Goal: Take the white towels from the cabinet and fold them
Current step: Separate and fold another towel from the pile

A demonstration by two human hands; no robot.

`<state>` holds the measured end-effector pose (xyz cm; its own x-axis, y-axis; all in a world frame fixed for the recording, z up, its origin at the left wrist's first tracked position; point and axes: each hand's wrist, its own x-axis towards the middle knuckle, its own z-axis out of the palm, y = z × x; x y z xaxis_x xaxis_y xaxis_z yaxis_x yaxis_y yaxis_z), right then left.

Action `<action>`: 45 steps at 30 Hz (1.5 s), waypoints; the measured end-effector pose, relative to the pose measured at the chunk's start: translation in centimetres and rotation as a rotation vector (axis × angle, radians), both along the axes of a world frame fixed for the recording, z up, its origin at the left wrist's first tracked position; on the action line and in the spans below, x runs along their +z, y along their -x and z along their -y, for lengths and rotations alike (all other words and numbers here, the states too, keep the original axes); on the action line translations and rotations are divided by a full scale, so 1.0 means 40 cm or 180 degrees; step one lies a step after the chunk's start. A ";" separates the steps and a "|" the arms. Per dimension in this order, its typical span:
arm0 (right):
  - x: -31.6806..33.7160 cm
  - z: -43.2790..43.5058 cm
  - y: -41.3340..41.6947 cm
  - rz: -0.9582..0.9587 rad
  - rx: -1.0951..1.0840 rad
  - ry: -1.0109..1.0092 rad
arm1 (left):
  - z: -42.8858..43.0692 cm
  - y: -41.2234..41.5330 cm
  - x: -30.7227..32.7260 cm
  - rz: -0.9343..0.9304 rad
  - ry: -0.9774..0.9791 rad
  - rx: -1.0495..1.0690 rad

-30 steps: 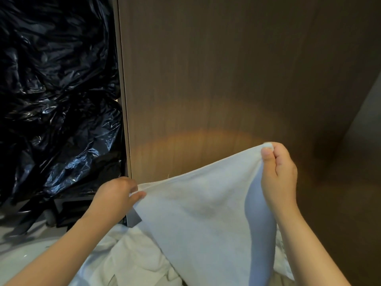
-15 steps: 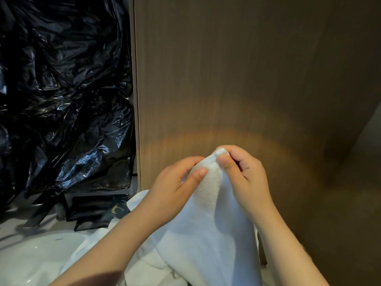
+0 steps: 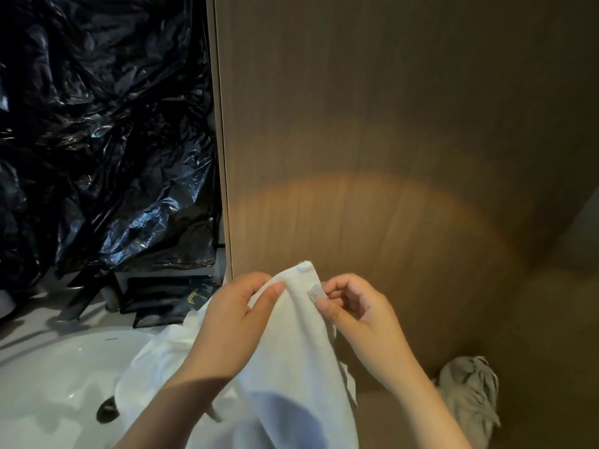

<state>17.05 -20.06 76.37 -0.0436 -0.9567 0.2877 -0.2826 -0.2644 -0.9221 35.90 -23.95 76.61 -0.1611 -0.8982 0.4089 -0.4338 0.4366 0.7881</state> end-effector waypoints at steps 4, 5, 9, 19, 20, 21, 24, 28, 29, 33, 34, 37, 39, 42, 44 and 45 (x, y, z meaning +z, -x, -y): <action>-0.041 -0.002 -0.046 0.0149 0.0027 -0.0018 | -0.030 -0.043 -0.016 0.0096 -0.0199 -0.0085; -0.046 -0.003 -0.054 0.0195 0.0034 0.0004 | -0.036 -0.052 -0.011 0.0125 -0.0230 -0.0150; -0.041 -0.003 -0.082 0.0223 0.0122 0.0128 | -0.037 -0.073 0.022 0.0083 -0.0370 -0.0328; -0.062 0.011 -0.088 -0.0407 0.0153 -0.0012 | 0.001 -0.069 0.010 0.0053 0.0017 -0.0141; -0.070 0.013 -0.085 -0.0509 0.0195 -0.0040 | 0.001 -0.070 0.010 0.0036 0.0062 -0.0107; -0.078 0.014 -0.082 -0.0587 0.0226 -0.0065 | 0.002 -0.072 0.011 0.0038 0.0104 -0.0081; -0.096 0.013 -0.070 -0.0696 0.0266 -0.0123 | 0.010 -0.080 0.008 0.0126 0.0222 0.0062; -0.115 0.010 -0.053 -0.0866 0.0199 -0.0036 | 0.022 -0.090 -0.008 0.0239 0.0247 0.0237; -0.121 0.011 -0.049 -0.0941 0.0200 -0.0037 | 0.023 -0.090 -0.011 0.0235 0.0250 0.0258; -0.155 0.009 -0.036 -0.1202 0.0296 -0.0145 | 0.031 -0.101 -0.014 0.0282 0.0372 0.0402; -0.164 0.007 -0.033 -0.1219 0.0306 -0.0175 | 0.035 -0.106 -0.012 0.0285 0.0390 0.0427; -0.189 0.004 -0.019 -0.1332 0.0190 -0.0259 | 0.046 -0.122 -0.008 0.0263 0.0400 0.0483; -0.202 0.003 -0.003 -0.1445 0.0083 -0.0298 | 0.054 -0.129 -0.010 0.0243 0.0415 0.0552; -0.211 0.001 0.024 -0.1461 -0.0087 -0.0319 | 0.071 -0.142 -0.027 0.0272 0.0385 0.0697; -0.213 0.003 0.038 -0.1527 -0.0218 -0.0330 | 0.084 -0.151 -0.041 0.0259 0.0302 0.0796; -0.214 0.005 0.042 -0.1585 -0.0287 -0.0335 | 0.090 -0.154 -0.048 0.0247 0.0258 0.0830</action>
